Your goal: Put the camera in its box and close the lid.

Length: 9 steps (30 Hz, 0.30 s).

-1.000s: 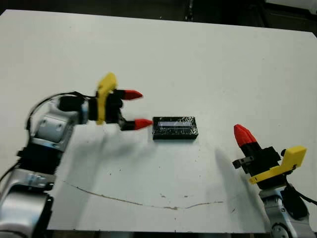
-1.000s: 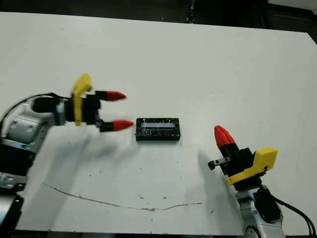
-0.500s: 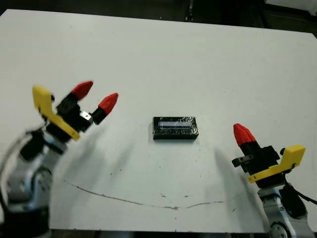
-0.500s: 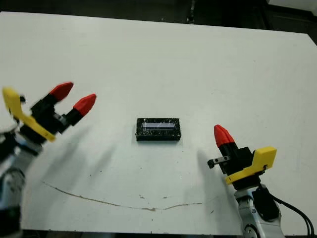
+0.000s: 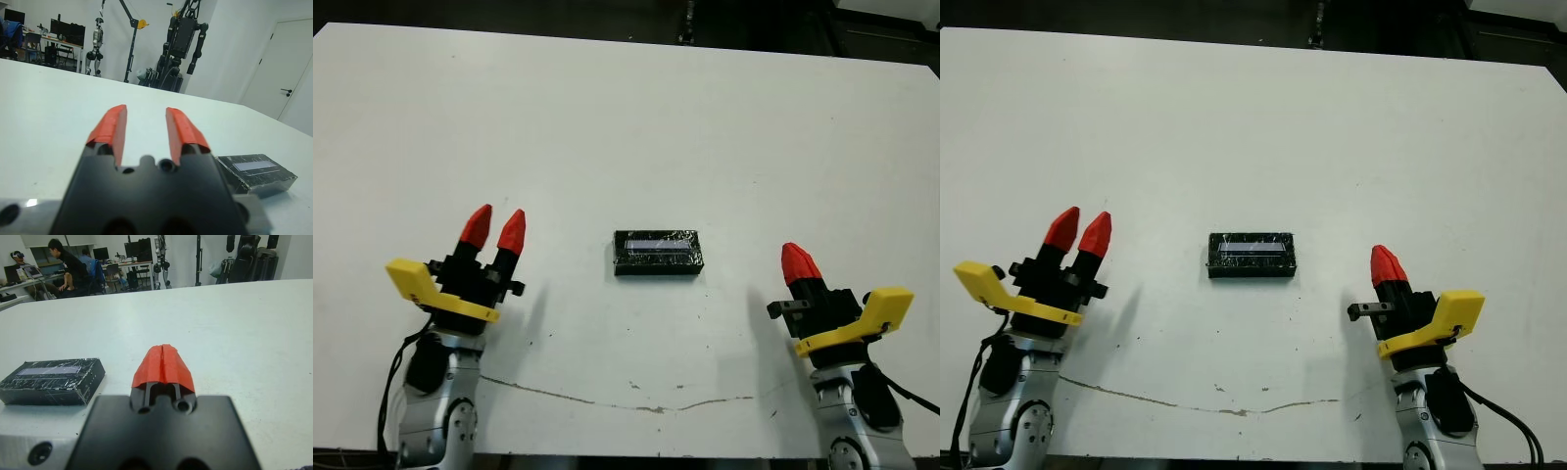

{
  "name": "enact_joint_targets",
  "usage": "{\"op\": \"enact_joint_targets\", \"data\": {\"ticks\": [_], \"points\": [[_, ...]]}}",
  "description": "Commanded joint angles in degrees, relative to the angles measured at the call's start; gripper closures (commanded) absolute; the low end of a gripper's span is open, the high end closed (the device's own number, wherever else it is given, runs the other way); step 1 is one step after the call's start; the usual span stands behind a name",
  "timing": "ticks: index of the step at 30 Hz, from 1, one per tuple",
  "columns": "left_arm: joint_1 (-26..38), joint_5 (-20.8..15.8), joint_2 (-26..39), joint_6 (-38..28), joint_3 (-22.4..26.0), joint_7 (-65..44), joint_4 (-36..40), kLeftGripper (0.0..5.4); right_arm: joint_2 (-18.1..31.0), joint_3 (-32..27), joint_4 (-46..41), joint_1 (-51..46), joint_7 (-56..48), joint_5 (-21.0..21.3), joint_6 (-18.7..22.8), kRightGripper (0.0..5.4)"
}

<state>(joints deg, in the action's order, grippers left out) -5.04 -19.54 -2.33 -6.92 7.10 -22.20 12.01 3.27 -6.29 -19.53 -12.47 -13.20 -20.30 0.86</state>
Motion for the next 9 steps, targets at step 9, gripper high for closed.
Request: {"op": "enact_joint_targets", "data": {"ticks": [9], "points": [[-0.8,1.2,0.8,-0.7,-1.8,3.3,-0.5,5.02,0.2,-0.1,-1.1,-0.4,0.8,1.1,0.5,5.4]]}}
